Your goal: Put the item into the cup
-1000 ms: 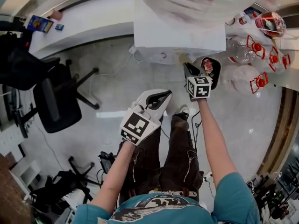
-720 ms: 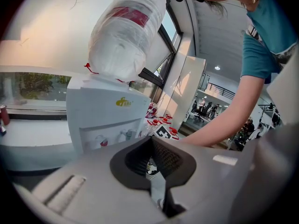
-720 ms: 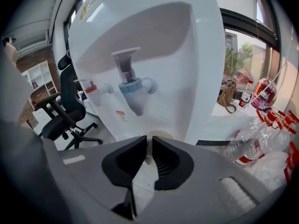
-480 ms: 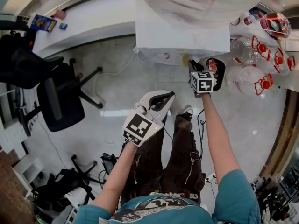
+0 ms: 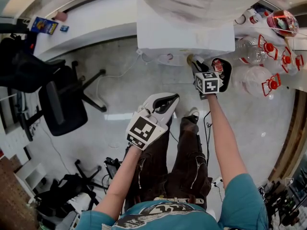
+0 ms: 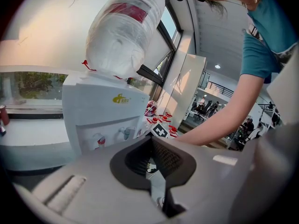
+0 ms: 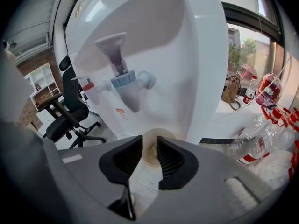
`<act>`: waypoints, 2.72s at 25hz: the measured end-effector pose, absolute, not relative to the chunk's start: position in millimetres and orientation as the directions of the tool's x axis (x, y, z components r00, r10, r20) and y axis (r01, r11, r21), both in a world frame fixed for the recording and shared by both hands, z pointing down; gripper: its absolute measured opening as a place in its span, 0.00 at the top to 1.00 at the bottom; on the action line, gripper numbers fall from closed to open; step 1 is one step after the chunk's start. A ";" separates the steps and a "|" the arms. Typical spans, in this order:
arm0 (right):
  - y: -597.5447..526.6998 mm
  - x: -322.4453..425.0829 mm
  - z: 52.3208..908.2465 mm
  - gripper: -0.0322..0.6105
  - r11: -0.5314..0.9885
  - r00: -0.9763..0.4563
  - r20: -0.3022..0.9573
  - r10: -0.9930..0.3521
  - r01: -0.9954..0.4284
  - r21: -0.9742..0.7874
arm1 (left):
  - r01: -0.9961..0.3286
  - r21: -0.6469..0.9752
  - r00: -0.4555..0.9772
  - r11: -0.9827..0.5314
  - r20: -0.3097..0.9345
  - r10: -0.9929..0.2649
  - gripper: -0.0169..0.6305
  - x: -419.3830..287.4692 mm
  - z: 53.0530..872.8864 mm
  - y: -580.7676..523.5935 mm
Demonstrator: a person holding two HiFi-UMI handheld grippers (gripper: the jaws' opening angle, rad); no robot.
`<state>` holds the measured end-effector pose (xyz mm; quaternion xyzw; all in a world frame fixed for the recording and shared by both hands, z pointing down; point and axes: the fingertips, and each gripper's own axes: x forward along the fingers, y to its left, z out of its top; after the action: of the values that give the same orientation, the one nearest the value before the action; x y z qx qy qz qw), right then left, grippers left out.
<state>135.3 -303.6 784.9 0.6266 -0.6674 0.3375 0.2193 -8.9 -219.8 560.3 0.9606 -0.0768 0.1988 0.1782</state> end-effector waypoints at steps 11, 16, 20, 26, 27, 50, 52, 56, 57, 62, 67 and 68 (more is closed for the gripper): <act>-293.5 125.4 753.6 0.80 -0.019 -0.142 0.658 -0.740 -0.973 -0.231 | -0.202 0.292 0.908 -0.935 0.413 -0.067 0.95 -7.8 555.0 -221.2; -275.9 114.2 726.0 0.80 0.000 -0.165 0.626 -0.763 -0.967 -0.255 | -0.188 0.282 0.913 -0.941 0.402 -0.062 0.95 -2.6 544.7 -221.5; -262.3 103.9 691.4 0.80 0.009 -0.176 0.580 -0.795 -0.960 -0.279 | -0.171 0.263 0.912 -0.949 0.407 -0.052 0.95 -3.2 535.3 -221.7; -247.6 89.3 631.5 0.81 0.035 -0.194 0.498 -0.845 -0.950 -0.310 | -0.147 0.228 0.907 -0.963 0.420 -0.039 0.95 -5.7 520.9 -224.5; -245.7 86.6 620.9 0.81 0.037 -0.196 0.482 -0.854 -0.947 -0.320 | -0.144 0.223 0.906 -0.964 0.421 -0.038 0.95 -6.5 518.1 -224.8; -197.8 40.5 469.2 0.86 0.074 -0.223 0.328 -0.918 -0.909 -0.410 | -0.061 0.228 0.915 -0.972 0.402 0.037 0.95 -21.1 475.6 -209.5; -193.9 37.1 466.4 0.86 0.087 -0.230 0.337 -0.913 -0.916 -0.392 | -0.071 0.234 0.918 -0.970 0.395 0.029 0.95 -18.5 472.1 -213.0; -185.2 29.9 458.6 0.88 0.110 -0.249 0.332 -0.910 -0.916 -0.385 | -0.084 0.262 0.925 -0.961 0.379 0.022 0.95 -12.0 460.1 -214.5; -182.0 27.8 456.5 0.89 0.113 -0.250 0.329 -0.911 -0.916 -0.384 | -0.087 0.267 0.927 -0.960 0.375 0.020 0.95 -11.6 458.4 -212.9; -161.0 16.2 447.3 0.91 0.129 -0.253 0.312 -0.916 -0.920 -0.370 | -0.102 0.271 0.931 -0.957 0.364 0.004 0.95 -16.2 448.6 -198.5; -132.1 15.7 440.5 0.92 0.127 -0.246 0.282 -0.927 -0.916 -0.381 | -0.118 0.261 0.928 -0.958 0.372 -0.013 0.95 -19.1 441.2 -170.8; -126.9 15.1 439.0 0.93 0.126 -0.244 0.274 -0.930 -0.914 -0.385 | -0.118 0.260 0.928 -0.958 0.372 -0.014 0.95 -19.9 438.6 -164.4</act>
<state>15.1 -126.9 439.0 0.6146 -0.7503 0.2432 -0.0164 -19.9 -164.4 438.6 0.9718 -0.0340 0.1863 0.1404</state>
